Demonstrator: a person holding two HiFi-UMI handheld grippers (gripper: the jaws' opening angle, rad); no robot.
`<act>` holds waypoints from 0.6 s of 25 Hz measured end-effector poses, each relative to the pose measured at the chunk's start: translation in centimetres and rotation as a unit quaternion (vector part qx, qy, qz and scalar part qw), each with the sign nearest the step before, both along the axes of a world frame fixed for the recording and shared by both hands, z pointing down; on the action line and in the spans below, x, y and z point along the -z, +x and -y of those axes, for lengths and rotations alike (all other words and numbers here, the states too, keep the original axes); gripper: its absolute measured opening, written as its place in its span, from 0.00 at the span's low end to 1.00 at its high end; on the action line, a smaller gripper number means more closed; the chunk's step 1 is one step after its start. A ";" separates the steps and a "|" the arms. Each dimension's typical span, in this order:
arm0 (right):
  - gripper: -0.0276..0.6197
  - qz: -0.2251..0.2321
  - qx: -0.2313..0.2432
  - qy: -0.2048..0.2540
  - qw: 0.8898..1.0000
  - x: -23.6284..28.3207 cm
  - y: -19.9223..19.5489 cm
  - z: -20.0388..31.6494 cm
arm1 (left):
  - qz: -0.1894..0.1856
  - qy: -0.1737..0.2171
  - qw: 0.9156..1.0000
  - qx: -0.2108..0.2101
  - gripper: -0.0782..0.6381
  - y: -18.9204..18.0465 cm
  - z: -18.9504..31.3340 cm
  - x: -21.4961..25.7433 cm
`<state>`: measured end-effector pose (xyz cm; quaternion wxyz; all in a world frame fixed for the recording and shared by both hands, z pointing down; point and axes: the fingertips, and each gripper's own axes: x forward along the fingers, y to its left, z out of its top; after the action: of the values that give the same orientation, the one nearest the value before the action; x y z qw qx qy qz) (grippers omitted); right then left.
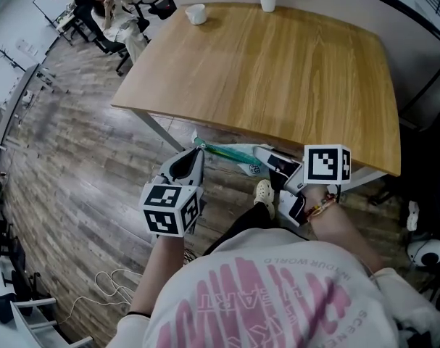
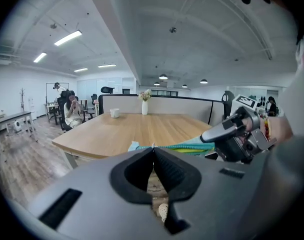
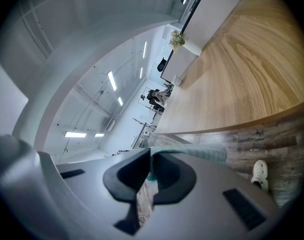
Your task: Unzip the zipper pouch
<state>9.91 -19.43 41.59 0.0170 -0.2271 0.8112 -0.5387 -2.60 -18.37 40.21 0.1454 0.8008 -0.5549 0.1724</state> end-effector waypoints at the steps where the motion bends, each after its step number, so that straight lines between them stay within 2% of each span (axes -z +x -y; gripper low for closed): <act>1: 0.05 -0.001 0.001 0.001 1.000 0.1 0.1 0.1 | 0.000 0.001 1.000 0.001 0.12 0.0 0.0 0.0; 15: 0.05 -0.015 0.010 0.006 1.000 0.2 -0.6 0.4 | -0.017 0.007 0.999 0.026 0.12 -2.1 0.1 -0.4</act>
<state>9.26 -19.82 41.39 0.0007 -0.2271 0.8168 -0.5303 -4.72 -18.45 40.61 0.1540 0.7897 -0.5742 0.1512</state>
